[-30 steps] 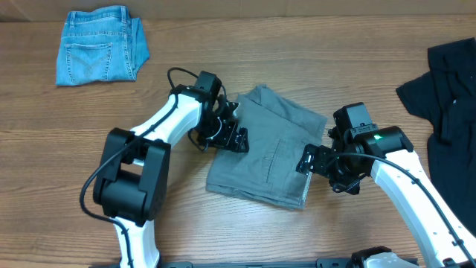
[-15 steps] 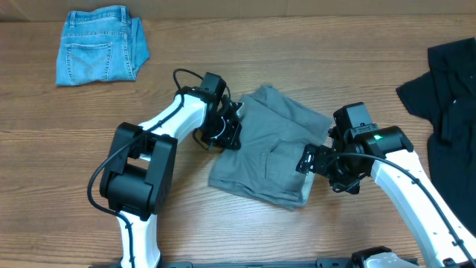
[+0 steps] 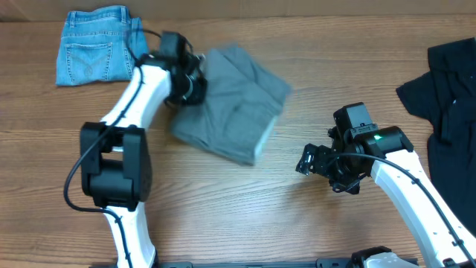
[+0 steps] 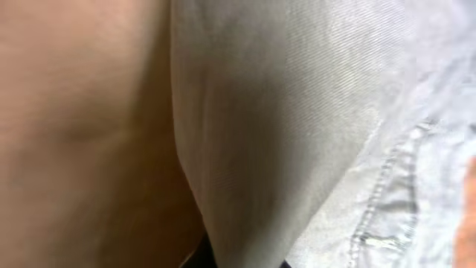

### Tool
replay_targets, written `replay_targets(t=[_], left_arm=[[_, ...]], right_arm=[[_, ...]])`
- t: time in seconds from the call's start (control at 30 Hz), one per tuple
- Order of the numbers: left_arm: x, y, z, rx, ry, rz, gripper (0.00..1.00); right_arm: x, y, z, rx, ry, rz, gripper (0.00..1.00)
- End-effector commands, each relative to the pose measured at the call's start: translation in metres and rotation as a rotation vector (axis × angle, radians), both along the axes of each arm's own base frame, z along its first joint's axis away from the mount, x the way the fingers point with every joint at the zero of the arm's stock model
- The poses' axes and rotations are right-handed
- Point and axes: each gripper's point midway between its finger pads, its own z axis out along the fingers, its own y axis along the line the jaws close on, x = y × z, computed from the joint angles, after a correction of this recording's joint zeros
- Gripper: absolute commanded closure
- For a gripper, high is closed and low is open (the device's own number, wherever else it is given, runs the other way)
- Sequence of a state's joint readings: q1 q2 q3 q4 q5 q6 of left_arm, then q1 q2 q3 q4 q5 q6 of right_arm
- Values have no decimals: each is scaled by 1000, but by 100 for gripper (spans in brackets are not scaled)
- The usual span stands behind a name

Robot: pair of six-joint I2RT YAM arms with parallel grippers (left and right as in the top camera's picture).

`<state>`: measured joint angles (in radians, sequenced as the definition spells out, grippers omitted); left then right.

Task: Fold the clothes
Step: 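Drag the grey trousers with the left gripper toward the back left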

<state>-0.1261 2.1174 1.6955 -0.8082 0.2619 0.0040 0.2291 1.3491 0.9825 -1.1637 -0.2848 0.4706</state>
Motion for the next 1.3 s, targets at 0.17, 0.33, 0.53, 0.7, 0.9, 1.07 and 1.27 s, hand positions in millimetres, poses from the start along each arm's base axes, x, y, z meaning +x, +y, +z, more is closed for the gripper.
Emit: replay_targets(t=[0.17, 0.33, 0.53, 0.7, 0.9, 1.07, 1.27], left_arm=[[69, 72, 56, 53, -260, 131, 96], [89, 119, 78, 90, -364, 176, 96], [100, 154, 100, 248, -446, 162, 96], [106, 168, 115, 344, -489, 142, 96], [110, 196, 115, 402, -509, 153, 96], [105, 240, 97, 418, -470, 220, 96], [96, 282, 76, 437, -427, 268, 95]], right_arm=[[-1, 1, 6, 7, 4, -16, 0], [-5, 0, 6, 5, 23, -26, 0], [-8, -1, 6, 2, 39, -30, 0], [-12, -1, 6, -2, 65, -58, 0], [-23, -4, 5, -14, 110, -58, 0], [-30, -6, 6, -22, 138, -58, 0], [-32, -6, 6, -24, 147, -58, 0]])
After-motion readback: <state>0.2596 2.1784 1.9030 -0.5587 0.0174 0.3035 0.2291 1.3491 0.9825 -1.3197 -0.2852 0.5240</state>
